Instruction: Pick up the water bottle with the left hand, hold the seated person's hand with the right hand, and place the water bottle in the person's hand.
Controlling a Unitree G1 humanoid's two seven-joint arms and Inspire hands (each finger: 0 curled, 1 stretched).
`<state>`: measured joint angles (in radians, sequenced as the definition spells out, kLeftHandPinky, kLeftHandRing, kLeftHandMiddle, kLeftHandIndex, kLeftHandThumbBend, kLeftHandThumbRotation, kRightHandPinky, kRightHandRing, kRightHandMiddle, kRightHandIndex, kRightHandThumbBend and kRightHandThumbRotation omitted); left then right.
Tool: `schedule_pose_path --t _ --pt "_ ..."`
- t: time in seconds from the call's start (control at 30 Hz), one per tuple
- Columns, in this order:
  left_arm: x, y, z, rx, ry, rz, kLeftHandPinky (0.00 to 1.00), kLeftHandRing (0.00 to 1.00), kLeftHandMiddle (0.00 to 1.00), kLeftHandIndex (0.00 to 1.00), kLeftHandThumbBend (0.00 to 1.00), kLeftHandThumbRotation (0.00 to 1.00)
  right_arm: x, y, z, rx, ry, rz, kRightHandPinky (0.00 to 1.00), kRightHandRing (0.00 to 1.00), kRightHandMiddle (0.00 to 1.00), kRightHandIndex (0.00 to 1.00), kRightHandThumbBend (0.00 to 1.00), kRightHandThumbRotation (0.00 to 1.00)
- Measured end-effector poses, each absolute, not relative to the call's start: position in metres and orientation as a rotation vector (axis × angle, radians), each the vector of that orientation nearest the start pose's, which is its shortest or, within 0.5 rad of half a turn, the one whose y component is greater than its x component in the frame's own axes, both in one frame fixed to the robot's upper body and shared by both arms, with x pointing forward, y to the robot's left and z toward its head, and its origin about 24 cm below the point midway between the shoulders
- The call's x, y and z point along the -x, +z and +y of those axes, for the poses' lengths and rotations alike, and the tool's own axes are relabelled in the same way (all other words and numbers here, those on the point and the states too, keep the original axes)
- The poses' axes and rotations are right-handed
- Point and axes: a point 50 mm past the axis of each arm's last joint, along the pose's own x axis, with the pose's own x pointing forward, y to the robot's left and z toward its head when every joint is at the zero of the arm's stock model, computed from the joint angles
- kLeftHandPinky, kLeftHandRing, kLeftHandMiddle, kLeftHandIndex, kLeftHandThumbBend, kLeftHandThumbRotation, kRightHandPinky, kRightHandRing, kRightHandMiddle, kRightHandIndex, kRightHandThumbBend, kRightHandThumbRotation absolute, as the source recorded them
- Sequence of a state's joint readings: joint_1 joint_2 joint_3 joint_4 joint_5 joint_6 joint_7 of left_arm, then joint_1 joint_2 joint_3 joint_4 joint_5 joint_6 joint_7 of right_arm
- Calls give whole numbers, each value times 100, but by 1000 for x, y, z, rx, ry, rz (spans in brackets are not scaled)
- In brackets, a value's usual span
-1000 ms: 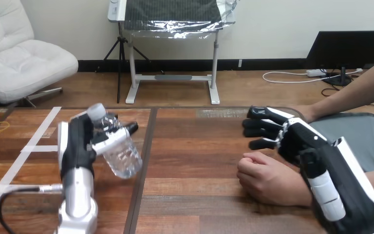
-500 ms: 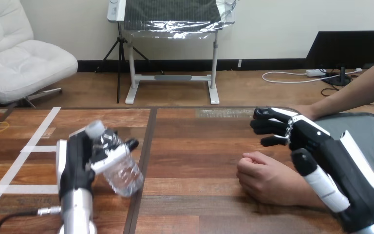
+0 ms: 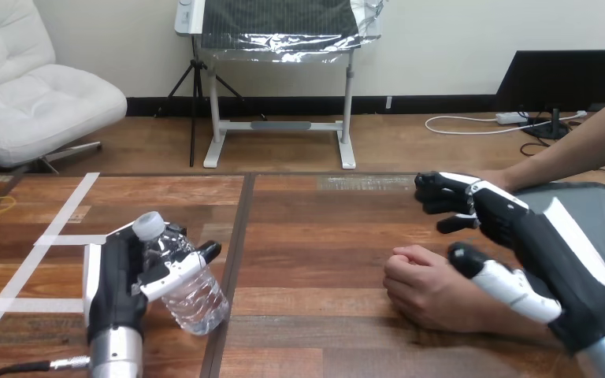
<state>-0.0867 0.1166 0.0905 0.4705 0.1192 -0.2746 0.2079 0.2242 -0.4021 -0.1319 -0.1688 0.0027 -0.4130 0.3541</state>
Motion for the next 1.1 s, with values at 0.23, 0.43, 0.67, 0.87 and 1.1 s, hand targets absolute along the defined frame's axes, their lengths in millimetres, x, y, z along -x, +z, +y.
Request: schedule_pose_path --t 0.23,0.43,0.67,0.87,1.1 --pt "-249 -8 202 -239 230 75 25 31 36 39 69 0 -210 89 -227 611 341 -261 84 90 91 89 98 67" --pt "-245 -3 202 -240 208 62 25 31 36 38 69 0 -217 90 -234 696 355 -235 90 92 91 91 100 55" --pt "-242 3 201 -242 179 47 24 30 35 38 69 0 -223 92 -243 783 366 -203 94 93 92 92 100 48" --pt "-241 9 200 -243 152 32 23 29 34 37 71 0 -229 93 -250 861 379 -170 95 92 91 92 100 46" --pt "-242 18 198 -245 118 14 23 28 34 37 71 0 -235 93 -260 949 390 -124 93 89 89 89 100 48"
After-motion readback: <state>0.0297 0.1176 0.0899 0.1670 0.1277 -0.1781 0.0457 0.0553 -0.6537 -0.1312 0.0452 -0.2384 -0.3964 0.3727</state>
